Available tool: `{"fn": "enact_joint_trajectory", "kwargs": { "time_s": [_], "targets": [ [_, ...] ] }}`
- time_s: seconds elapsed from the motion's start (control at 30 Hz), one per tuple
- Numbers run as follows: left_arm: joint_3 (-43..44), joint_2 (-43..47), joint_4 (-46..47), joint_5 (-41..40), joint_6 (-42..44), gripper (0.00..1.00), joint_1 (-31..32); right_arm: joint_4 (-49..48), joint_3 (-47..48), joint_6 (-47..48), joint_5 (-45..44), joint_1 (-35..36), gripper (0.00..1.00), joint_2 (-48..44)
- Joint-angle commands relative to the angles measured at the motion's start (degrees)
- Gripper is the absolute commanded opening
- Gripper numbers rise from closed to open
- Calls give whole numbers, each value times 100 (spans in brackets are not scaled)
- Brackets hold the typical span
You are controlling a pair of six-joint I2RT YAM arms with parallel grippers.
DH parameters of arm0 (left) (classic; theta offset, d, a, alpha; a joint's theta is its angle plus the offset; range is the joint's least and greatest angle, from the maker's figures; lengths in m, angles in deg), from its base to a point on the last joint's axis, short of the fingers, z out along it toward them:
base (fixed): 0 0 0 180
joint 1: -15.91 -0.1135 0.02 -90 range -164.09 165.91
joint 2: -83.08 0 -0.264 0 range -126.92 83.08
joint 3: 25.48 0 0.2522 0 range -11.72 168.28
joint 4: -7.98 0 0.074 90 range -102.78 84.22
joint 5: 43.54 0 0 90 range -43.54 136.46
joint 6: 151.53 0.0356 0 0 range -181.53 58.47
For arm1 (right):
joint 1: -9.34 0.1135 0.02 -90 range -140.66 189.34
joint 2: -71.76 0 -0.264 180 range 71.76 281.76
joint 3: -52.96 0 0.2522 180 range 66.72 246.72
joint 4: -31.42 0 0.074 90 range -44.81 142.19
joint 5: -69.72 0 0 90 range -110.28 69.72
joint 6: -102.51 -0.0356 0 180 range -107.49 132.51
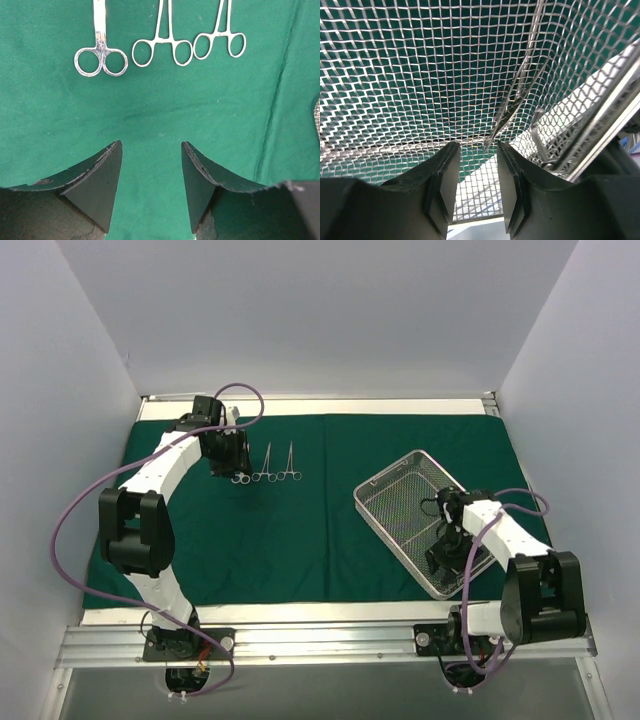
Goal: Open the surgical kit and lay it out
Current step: Adjust the container in the surgical kit.
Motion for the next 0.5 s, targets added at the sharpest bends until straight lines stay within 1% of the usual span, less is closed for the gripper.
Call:
{"fn": "enact_joint_trajectory", "kwargs": {
  "time_s": [0.0, 0.07, 0.3, 0.37, 0.4, 0.43, 0.47],
  "targets": [
    [59, 228, 143, -30, 110, 60, -25, 321, -35, -554, -238, 157, 36, 242],
    [68, 219, 134, -48, 119, 60, -33, 365, 18, -713, -309, 314, 35, 322],
    [147, 166, 72, -39, 145, 60, -104, 409, 88, -819, -353, 386, 36, 594],
    [164, 122, 81, -30, 136, 60, -113, 313, 140, -802, -353, 421, 31, 743],
    [182, 105, 73, -13, 136, 60, -121, 269, 228, -810, -336, 473, 30, 822],
    [191, 87, 90, -4, 136, 60, -113, -123, 263, -715, -266, 552, 29, 997],
    [200, 70, 90, 13, 128, 60, -130, -240, 351, -549, -352, 562, 30, 1077]
  ]
}}
